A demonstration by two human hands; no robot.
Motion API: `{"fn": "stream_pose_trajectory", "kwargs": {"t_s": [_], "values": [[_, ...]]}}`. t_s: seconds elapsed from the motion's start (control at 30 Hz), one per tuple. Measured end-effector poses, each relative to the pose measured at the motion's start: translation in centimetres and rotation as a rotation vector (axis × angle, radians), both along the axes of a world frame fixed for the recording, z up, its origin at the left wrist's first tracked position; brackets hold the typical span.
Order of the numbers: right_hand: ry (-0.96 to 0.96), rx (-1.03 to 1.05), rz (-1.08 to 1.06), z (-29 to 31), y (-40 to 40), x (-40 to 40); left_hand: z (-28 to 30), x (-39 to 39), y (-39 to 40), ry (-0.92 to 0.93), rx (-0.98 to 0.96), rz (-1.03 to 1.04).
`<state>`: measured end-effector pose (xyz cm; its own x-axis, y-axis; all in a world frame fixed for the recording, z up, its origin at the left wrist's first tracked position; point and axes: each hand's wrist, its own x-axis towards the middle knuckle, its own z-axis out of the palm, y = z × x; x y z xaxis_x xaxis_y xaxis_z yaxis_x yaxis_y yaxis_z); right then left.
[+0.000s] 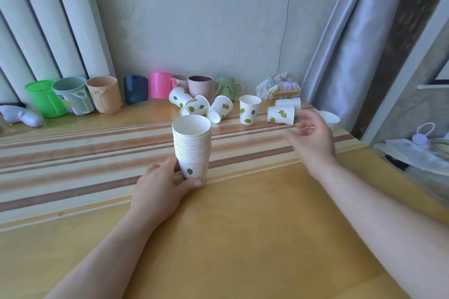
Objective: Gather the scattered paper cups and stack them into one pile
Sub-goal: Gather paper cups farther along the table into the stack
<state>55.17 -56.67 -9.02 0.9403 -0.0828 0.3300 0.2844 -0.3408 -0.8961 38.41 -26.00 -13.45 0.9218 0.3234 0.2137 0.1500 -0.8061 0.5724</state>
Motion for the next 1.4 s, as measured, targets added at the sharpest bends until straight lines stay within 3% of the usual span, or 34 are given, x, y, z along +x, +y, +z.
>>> {"fn": "stream_pose_trajectory", "kwargs": {"t_s": [0.1, 0.17, 0.3, 0.53, 0.7, 0.9, 1.07, 1.4], "values": [[-0.032, -0.06, -0.33, -1.4, -6.5, 3.9, -0.3, 0.3, 0.0, 0.023, 0.064, 0.008], [0.05, -0.105, -0.407, -2.5, -9.2, 6.2, -0.4, 0.4, 0.0, 0.031, 0.069, 0.004], [0.26, -0.128, -0.252, -4.3, -10.1, 10.0, -0.3, 0.6, -0.1, 0.032, 0.072, -0.005], [0.245, -0.038, -0.324, -3.5, -5.7, 10.5, 0.0, 0.6, -0.3, 0.047, 0.068, -0.011], [0.149, 0.161, 0.005, -1.6, 2.8, 4.4, 0.3, 0.5, -0.4, 0.047, 0.074, -0.03], [0.077, 0.462, 0.397, 5.9, 11.3, -2.6, 0.0, 0.3, 0.0, 0.042, 0.046, -0.03], [0.091, 0.231, 0.656, 7.7, 14.9, -6.9, 0.1, 0.2, -0.2, -0.001, -0.011, 0.018], [0.16, 0.055, 0.665, 5.3, 15.0, -7.5, 1.1, -0.1, 0.0, -0.024, -0.153, 0.053]]}}
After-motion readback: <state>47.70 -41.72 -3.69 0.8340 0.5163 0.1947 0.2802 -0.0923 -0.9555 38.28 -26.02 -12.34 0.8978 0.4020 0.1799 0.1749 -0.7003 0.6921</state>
